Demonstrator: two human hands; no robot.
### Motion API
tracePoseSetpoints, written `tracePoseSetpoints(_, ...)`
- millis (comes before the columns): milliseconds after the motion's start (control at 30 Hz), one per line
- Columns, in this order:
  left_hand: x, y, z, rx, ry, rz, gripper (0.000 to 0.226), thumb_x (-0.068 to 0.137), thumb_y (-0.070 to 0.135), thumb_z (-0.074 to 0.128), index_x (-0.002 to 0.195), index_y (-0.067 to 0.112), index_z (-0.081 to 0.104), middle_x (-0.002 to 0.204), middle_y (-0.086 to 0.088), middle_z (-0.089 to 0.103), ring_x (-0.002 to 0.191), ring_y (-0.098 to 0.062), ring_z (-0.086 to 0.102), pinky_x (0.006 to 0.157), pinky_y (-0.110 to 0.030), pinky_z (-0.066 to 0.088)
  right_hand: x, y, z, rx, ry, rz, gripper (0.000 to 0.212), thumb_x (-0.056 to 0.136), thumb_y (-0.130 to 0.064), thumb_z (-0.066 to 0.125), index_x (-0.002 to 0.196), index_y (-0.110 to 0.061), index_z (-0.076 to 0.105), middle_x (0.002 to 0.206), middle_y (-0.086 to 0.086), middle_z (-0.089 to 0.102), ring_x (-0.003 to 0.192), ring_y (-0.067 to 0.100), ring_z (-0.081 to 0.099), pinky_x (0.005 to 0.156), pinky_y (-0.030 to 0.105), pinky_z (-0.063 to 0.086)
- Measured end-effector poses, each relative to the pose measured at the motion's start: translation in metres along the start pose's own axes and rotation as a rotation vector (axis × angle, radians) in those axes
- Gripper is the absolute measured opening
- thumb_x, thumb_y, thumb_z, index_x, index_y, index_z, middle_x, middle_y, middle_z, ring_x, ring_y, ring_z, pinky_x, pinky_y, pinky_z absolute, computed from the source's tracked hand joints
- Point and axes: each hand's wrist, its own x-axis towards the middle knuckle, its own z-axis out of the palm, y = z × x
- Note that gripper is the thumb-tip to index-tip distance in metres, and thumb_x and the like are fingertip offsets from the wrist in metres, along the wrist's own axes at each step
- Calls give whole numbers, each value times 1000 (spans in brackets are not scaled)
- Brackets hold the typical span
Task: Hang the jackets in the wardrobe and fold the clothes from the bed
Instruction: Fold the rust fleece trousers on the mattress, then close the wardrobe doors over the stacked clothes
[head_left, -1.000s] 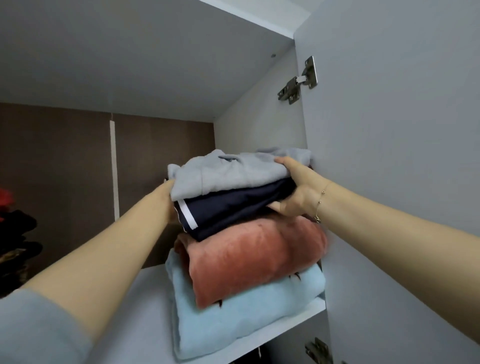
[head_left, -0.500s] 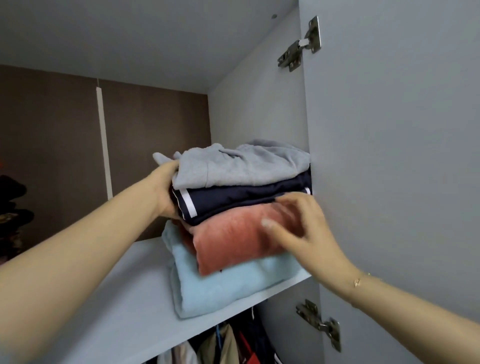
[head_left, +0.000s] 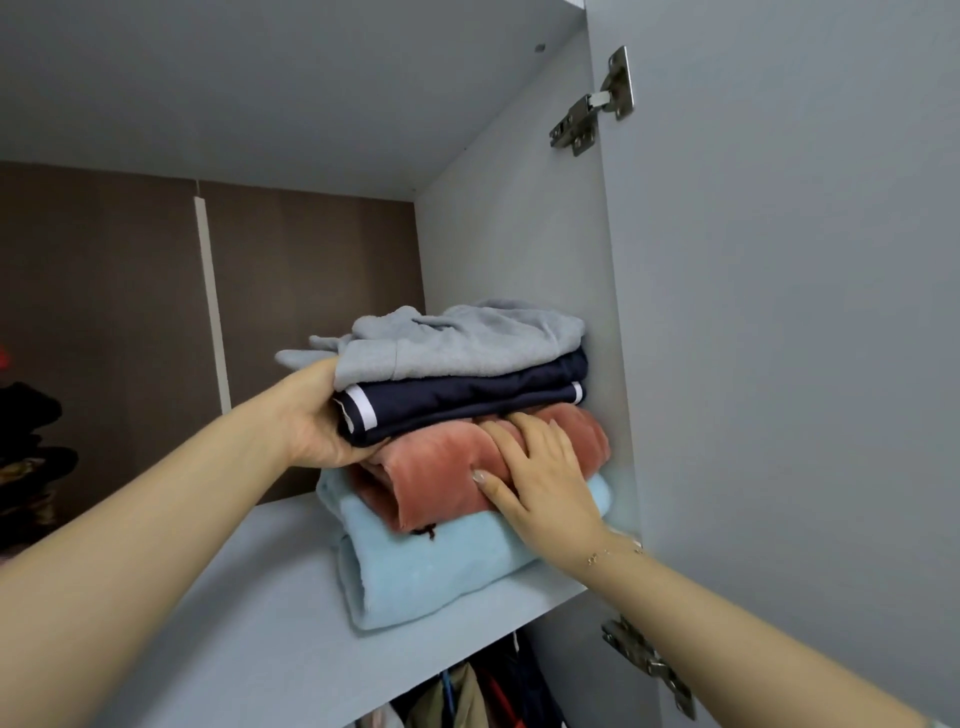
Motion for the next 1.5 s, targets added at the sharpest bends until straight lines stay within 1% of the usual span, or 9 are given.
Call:
tracePoseSetpoints(167,-7,-13,7,-52,-2,57,27,86,31,71,101,9,71,90,-12,76,72,-29,74,55,-42,58,-13,-4,-31,203,-43,68,52,94,-43,57,143,-32,42,147,-6,39,140,13,30,120,35,19)
tracePoseSetpoints(333,-40,-43,11,-197,-2,205,31,83,40,70,101,16,71,98,-7,76,77,-21,75,56,-33,58,-33,-18,-75,411,-134,234,38,92,-19,64,130,-23,61,137,-9,54,126,3,47,106,15,35)
tracePoseSetpoints(433,-71,-64,13,-211,119,193,29,94,27,53,120,15,61,116,-9,68,93,-22,67,82,-35,53,-52,-32,-106,583,-122,297,28,93,-14,62,118,-22,68,120,-12,65,113,-2,57,86,1,39)
tracePoseSetpoints(600,-140,-101,46,-101,190,282,33,102,19,42,135,17,48,128,-11,55,112,-26,57,92,-41,46,-88,-56,-153,676,-79,229,26,94,-16,59,116,-23,70,115,-18,66,109,-8,56,92,7,41)
tracePoseSetpoints(767,-212,-134,110,126,165,404,23,101,19,46,119,26,59,127,1,61,113,-17,61,92,-36,49,-133,-56,-212,787,-44,234,23,94,-11,58,112,-19,70,114,-13,68,106,-1,59,90,12,42)
tracePoseSetpoints(1033,-307,-194,262,255,114,543,25,98,26,52,115,38,65,113,21,67,109,3,60,91,-25,48,-249,1,-334,663,143,90,22,93,-11,58,104,-26,69,108,-25,63,106,-14,50,86,3,34)
tracePoseSetpoints(1233,-339,-224,318,327,189,567,31,98,17,52,123,32,60,124,21,60,114,1,56,105,-31,44,-301,66,-388,468,627,53,35,91,-7,56,125,-17,58,137,-7,48,132,6,40,111,17,27)
tracePoseSetpoints(1400,-350,-235,337,337,217,546,33,97,6,50,123,24,60,126,13,60,117,-4,55,105,-35,46,-324,84,-360,907,9,385,55,101,-40,43,152,-30,27,152,-23,33,135,-12,31,119,26,25)
tracePoseSetpoints(1500,-355,-242,334,362,216,536,33,97,6,52,122,24,61,120,16,62,110,3,59,102,-29,47,-336,70,-328,1027,-17,355,49,105,-33,38,152,-27,29,148,-20,44,133,-8,41,116,30,33)
